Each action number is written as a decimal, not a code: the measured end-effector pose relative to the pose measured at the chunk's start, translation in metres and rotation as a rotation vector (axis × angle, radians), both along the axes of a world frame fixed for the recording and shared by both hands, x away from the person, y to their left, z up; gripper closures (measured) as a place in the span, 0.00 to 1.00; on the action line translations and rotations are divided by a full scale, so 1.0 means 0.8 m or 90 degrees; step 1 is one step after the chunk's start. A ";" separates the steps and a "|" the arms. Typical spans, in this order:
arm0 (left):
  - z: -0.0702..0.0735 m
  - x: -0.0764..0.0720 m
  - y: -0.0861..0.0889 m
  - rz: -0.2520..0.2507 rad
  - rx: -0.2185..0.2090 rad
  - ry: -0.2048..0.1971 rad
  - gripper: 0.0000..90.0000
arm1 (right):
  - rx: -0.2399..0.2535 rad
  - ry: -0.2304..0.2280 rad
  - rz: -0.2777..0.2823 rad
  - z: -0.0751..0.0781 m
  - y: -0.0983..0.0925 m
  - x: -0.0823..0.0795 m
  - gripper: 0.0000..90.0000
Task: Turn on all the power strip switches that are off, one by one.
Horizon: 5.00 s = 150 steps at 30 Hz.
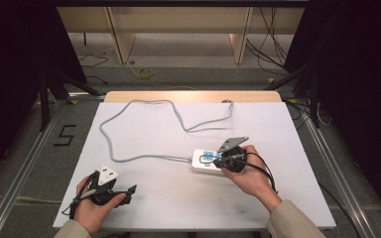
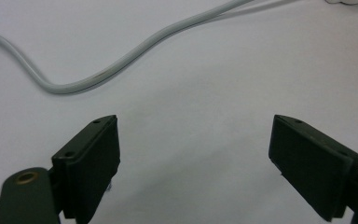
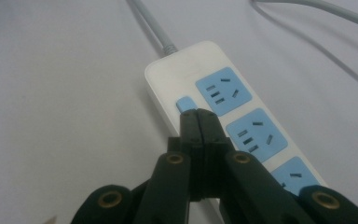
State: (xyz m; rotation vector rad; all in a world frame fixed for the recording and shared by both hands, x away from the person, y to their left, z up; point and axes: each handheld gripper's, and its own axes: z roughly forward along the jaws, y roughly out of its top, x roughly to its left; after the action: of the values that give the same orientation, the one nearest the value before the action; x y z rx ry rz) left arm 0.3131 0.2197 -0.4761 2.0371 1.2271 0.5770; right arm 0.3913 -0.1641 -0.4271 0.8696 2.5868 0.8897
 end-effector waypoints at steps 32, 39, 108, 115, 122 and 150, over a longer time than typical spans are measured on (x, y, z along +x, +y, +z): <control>0.000 0.000 -0.002 -0.004 0.001 0.002 0.18 | -0.032 0.028 0.013 -0.010 0.030 0.027 1.00; 0.000 0.000 -0.002 -0.004 0.001 0.002 0.18 | -0.039 0.036 0.015 -0.014 0.034 0.031 1.00; -0.001 0.000 -0.002 -0.010 0.004 0.003 0.18 | -0.076 0.075 0.011 -0.020 0.048 0.045 1.00; -0.002 0.001 -0.002 -0.010 0.003 0.006 0.18 | -0.064 0.062 -0.001 -0.018 0.044 0.045 1.00; -0.002 0.001 -0.003 -0.009 0.004 0.004 0.18 | -0.053 0.060 -0.011 -0.010 0.033 0.045 1.00; -0.002 0.000 -0.003 -0.009 0.004 0.003 0.18 | -0.055 0.062 -0.019 0.000 0.023 0.040 1.00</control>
State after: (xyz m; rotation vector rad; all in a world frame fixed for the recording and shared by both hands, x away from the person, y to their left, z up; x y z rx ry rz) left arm 0.3134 0.2172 -0.4778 2.0513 1.2141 0.5702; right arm 0.4233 -0.1460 -0.4274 0.9456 2.6651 0.7390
